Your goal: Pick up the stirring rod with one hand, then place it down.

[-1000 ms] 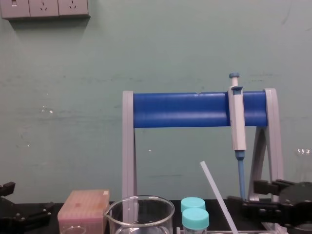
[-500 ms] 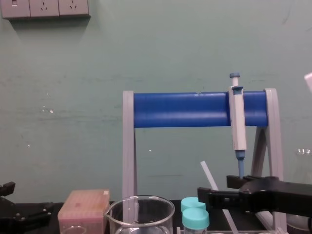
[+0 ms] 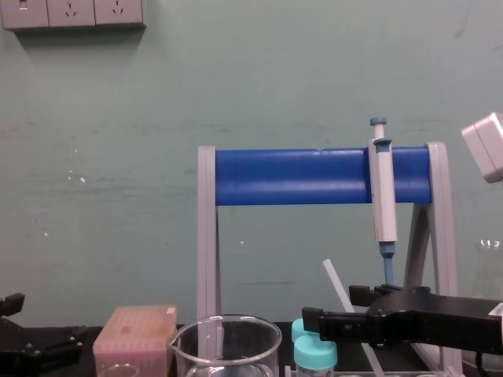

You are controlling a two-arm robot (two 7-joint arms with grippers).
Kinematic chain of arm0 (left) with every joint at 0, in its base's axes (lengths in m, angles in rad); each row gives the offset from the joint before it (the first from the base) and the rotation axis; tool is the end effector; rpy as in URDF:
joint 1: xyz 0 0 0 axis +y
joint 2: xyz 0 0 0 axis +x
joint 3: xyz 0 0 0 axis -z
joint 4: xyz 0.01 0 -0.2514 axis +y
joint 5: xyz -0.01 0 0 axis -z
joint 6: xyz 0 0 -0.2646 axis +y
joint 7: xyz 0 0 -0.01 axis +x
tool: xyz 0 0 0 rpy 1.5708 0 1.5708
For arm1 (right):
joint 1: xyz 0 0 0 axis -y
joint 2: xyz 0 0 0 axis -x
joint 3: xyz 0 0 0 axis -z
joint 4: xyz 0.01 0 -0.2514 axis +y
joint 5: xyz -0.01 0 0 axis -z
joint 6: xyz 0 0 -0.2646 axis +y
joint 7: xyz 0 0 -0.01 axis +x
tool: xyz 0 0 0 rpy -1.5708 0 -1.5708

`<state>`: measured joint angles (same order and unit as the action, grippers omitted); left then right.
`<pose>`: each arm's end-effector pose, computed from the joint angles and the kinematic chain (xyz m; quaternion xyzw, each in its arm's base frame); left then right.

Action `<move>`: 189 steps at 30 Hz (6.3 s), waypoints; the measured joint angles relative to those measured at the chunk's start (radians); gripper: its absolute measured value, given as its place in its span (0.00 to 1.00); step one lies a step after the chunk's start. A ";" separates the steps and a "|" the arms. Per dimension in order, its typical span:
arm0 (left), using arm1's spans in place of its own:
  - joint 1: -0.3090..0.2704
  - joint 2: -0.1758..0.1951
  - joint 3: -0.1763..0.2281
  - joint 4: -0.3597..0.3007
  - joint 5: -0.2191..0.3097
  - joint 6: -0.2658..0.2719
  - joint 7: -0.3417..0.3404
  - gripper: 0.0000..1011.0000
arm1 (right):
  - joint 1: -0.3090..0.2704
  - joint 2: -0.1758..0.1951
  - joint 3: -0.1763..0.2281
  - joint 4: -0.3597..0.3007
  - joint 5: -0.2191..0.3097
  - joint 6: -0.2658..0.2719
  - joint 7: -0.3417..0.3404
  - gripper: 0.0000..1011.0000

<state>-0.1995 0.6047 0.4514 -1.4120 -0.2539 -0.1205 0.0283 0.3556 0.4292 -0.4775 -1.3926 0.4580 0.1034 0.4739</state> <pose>0.3100 0.0724 -0.2627 0.1415 -0.1325 0.5799 0.7913 0.3485 -0.0127 -0.2290 -0.0692 0.0234 -0.3678 0.9270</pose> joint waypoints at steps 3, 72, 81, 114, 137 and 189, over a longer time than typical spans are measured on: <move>0.000 0.000 0.000 0.000 0.000 0.000 0.000 0.99 | 0.000 0.000 0.000 0.000 0.001 0.000 0.000 0.99; 0.000 0.000 0.000 0.000 0.000 0.000 0.000 0.99 | -0.174 0.010 0.168 -0.157 0.023 -0.350 0.052 0.07; 0.000 0.000 0.000 0.000 0.000 0.000 0.000 0.99 | -0.158 0.006 0.207 -0.216 0.081 -0.364 0.081 0.07; 0.000 0.000 0.000 0.000 0.000 0.000 0.000 0.99 | -0.139 0.004 0.222 -0.225 0.093 -0.370 0.080 0.07; 0.000 0.000 0.000 0.000 0.000 0.000 0.000 0.99 | -0.124 -0.007 0.210 -0.207 0.090 -0.365 0.078 0.07; 0.000 0.000 0.000 0.000 0.000 0.000 0.000 0.99 | -0.139 -0.001 0.178 -0.177 0.089 -0.340 0.092 0.07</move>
<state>-0.1995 0.6047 0.4513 -1.4120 -0.2539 -0.1206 0.0283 0.2163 0.4280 -0.2998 -1.5699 0.5468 -0.2370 0.5656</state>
